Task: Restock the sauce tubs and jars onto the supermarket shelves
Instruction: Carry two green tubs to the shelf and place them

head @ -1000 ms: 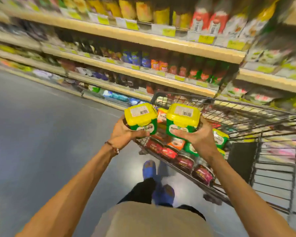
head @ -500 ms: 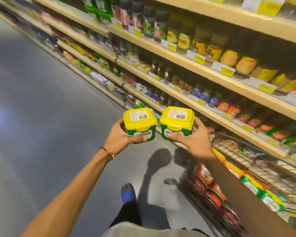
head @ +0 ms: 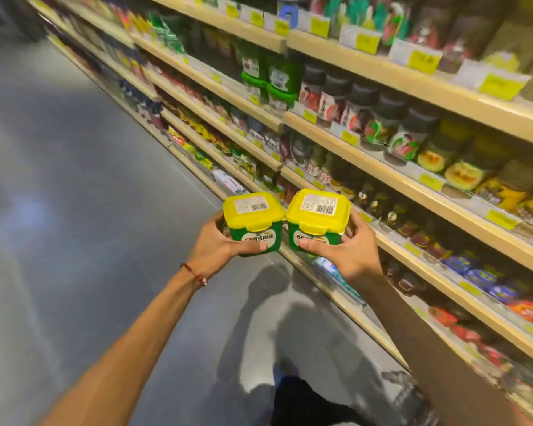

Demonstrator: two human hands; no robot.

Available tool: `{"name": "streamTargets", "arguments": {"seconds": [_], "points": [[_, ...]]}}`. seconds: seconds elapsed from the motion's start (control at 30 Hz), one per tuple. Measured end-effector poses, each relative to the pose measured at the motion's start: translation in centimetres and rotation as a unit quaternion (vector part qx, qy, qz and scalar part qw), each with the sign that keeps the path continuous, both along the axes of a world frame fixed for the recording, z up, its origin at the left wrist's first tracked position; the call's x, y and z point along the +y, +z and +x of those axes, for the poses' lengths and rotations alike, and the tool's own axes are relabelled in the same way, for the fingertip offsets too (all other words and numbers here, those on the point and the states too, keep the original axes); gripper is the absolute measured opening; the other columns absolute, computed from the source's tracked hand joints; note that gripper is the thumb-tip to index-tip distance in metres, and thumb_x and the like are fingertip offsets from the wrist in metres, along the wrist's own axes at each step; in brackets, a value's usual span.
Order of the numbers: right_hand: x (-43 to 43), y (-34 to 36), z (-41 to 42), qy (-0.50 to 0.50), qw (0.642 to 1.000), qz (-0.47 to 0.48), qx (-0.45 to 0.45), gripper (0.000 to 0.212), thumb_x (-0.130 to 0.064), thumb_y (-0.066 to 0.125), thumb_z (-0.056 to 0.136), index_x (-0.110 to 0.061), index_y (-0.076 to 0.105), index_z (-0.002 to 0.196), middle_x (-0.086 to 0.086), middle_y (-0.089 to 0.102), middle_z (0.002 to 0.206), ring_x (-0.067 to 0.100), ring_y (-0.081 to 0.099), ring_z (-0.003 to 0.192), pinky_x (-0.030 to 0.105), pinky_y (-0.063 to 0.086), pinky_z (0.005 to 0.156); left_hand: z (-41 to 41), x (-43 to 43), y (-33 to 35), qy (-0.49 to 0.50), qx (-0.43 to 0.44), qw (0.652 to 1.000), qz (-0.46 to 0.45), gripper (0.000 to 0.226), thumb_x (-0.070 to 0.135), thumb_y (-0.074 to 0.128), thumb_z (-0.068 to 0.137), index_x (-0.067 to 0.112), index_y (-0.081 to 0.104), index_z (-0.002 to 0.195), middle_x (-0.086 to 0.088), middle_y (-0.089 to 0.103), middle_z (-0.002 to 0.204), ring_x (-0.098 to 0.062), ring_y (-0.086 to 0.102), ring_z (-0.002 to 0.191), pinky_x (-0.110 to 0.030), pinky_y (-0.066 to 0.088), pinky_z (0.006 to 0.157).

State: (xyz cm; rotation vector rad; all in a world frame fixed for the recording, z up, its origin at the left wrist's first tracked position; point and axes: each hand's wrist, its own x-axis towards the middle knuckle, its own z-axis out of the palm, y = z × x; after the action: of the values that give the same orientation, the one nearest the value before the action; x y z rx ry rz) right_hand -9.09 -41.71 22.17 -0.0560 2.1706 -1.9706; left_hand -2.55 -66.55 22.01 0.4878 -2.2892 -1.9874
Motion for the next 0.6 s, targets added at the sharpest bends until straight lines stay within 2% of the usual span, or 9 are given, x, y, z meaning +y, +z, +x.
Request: {"name": "streamTargets", "arguments": {"seconds": [0.13, 0.23, 0.3, 0.37, 0.43, 0.53, 0.6], "points": [[-5.9, 0.2, -6.5, 0.005, 1.000, -0.013, 0.011, 0.114, -0.034, 0.103, 0.035, -0.014, 0.057, 0.137, -0.002, 0.074, 0.122, 0.011, 0.070, 0.114, 0.039, 0.057, 0.100, -5.6, -5.5, 0.4, 0.029, 0.020, 0.999, -0.001, 0.097, 0.033, 0.101, 0.040, 0.009, 0.065, 0.127, -0.001, 0.075, 0.115, -0.012, 0.073, 0.101, -0.024, 0.060, 0.081], [-10.4, 0.7, -12.2, 0.013, 0.999, -0.013, 0.039, 0.099, -0.023, 0.099, 0.045, -0.013, 0.057, 0.134, -0.007, 0.074, 0.116, 0.000, 0.071, 0.103, 0.018, 0.058, 0.084, -10.6, -9.9, 1.0, 0.037, 0.031, 0.999, -0.010, 0.093, 0.029, 0.102, 0.047, 0.011, 0.064, 0.130, 0.001, 0.075, 0.117, -0.013, 0.073, 0.105, -0.029, 0.061, 0.088], [-13.4, 1.2, -16.5, 0.030, 0.998, -0.014, 0.055, 0.086, -0.014, 0.097, 0.053, -0.017, 0.057, 0.129, -0.010, 0.073, 0.112, -0.001, 0.072, 0.099, 0.011, 0.056, 0.075, -14.2, -13.0, 1.6, 0.047, 0.037, 0.998, -0.012, 0.095, 0.036, 0.099, 0.045, 0.013, 0.064, 0.130, 0.001, 0.075, 0.118, -0.013, 0.073, 0.105, -0.030, 0.061, 0.087], [-16.3, 2.0, -20.6, 0.035, 0.998, -0.019, 0.058, 0.086, -0.014, 0.097, 0.053, -0.012, 0.059, 0.130, -0.004, 0.075, 0.114, 0.004, 0.072, 0.102, 0.017, 0.058, 0.083, -17.6, -15.8, 2.5, 0.059, 0.041, 0.997, -0.016, 0.094, 0.039, 0.096, 0.044, 0.015, 0.064, 0.130, 0.002, 0.075, 0.118, -0.013, 0.073, 0.105, -0.030, 0.061, 0.086], [-19.1, 3.1, -24.3, 0.042, 0.997, -0.023, 0.062, 0.098, -0.020, 0.098, 0.047, -0.009, 0.057, 0.136, -0.002, 0.074, 0.119, 0.007, 0.072, 0.108, 0.024, 0.059, 0.091, -20.8, -18.3, 3.5, 0.068, 0.053, 0.996, -0.017, 0.094, 0.038, 0.098, 0.046, 0.015, 0.064, 0.131, 0.002, 0.074, 0.119, -0.013, 0.072, 0.105, -0.027, 0.060, 0.084], [-23.3, 5.1, -29.1, 0.040, 0.996, -0.017, 0.078, 0.116, -0.046, 0.102, 0.036, -0.016, 0.057, 0.139, -0.008, 0.073, 0.121, 0.005, 0.069, 0.112, 0.030, 0.059, 0.096, -25.2, -22.1, 4.5, 0.079, 0.062, 0.995, -0.006, 0.089, 0.028, 0.099, 0.050, 0.014, 0.063, 0.131, 0.001, 0.074, 0.119, -0.015, 0.072, 0.106, -0.023, 0.059, 0.079], [-25.8, 6.1, -31.7, 0.041, 0.995, -0.002, 0.094, 0.117, -0.059, 0.101, 0.032, -0.023, 0.060, 0.136, -0.010, 0.073, 0.121, 0.008, 0.069, 0.114, 0.039, 0.058, 0.098, -27.8, -24.6, 5.1, 0.085, 0.077, 0.993, 0.003, 0.091, 0.030, 0.101, 0.050, 0.014, 0.063, 0.131, 0.002, 0.074, 0.119, -0.015, 0.073, 0.105, -0.023, 0.059, 0.080]]}}
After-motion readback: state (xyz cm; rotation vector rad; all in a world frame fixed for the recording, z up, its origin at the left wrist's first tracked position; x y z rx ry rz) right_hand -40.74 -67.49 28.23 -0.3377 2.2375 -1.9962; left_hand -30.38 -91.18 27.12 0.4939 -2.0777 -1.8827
